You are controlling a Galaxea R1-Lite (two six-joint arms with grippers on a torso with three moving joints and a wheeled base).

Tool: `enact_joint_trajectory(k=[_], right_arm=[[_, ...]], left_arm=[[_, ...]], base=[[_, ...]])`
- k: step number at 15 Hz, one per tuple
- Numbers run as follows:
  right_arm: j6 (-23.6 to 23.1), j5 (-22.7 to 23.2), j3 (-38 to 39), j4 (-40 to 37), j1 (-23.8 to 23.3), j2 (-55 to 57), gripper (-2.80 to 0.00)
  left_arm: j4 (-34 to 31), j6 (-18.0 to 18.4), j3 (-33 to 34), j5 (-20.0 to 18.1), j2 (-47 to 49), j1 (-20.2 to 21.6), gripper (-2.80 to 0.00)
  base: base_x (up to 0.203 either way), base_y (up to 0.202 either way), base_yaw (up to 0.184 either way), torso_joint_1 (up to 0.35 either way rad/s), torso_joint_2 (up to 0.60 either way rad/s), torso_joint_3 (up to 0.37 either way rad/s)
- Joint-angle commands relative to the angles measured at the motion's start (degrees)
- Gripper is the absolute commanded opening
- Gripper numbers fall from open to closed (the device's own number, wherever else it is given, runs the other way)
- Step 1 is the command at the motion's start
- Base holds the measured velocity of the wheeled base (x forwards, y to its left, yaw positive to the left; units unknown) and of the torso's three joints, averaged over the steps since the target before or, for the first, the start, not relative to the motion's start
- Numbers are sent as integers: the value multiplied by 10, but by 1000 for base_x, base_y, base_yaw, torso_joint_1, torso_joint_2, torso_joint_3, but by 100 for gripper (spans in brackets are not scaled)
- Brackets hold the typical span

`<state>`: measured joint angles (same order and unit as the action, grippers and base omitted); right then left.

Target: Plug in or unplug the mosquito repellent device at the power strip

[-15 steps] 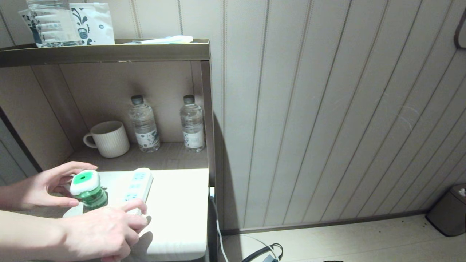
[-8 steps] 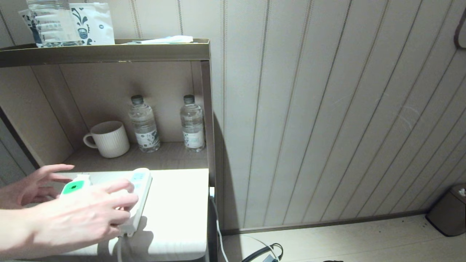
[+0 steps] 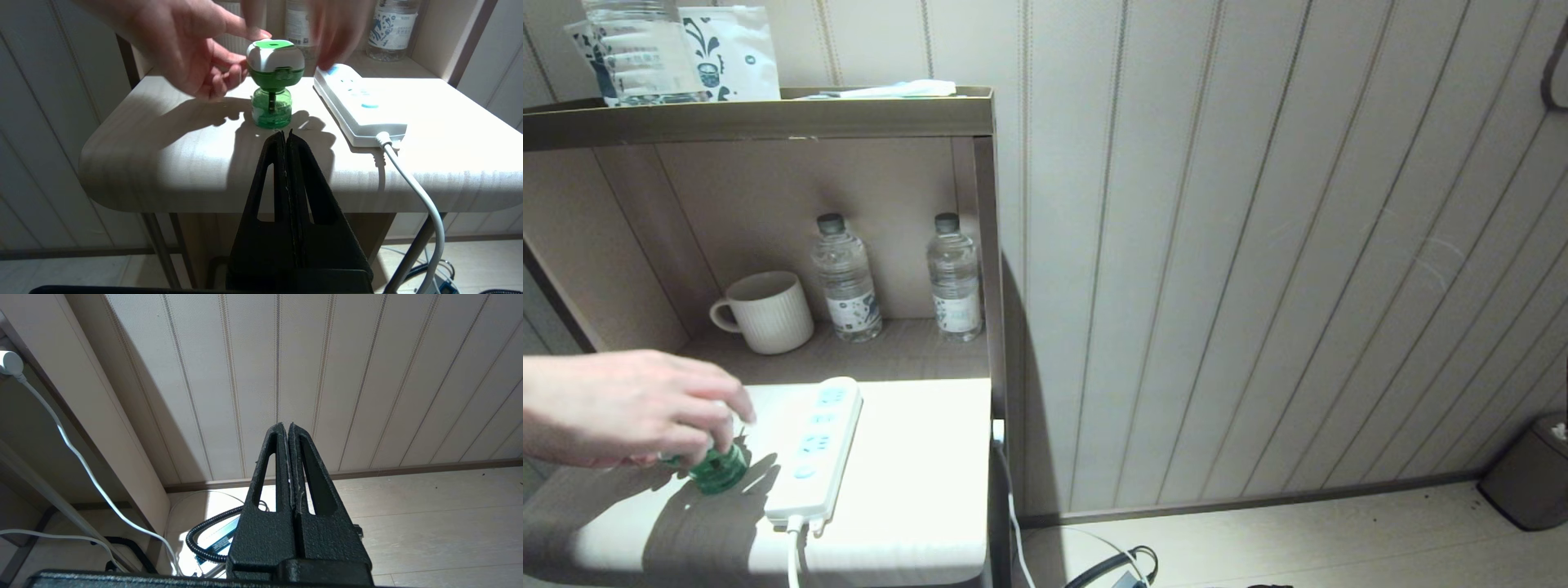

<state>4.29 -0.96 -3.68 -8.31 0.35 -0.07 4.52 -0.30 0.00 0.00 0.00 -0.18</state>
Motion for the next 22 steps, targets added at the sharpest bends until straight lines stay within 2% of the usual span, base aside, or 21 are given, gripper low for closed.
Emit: enact_joint_trajectory(k=[1,22], right_arm=[[0,0,0,0,0,1,-280],[0,0,0,0,1,1,-280]], left_arm=[[0,0,0,0,1,0,-280],[0,0,0,0,1,0,-280]], base=[[0,0,0,0,0,0],[0,0,0,0,0,0]])
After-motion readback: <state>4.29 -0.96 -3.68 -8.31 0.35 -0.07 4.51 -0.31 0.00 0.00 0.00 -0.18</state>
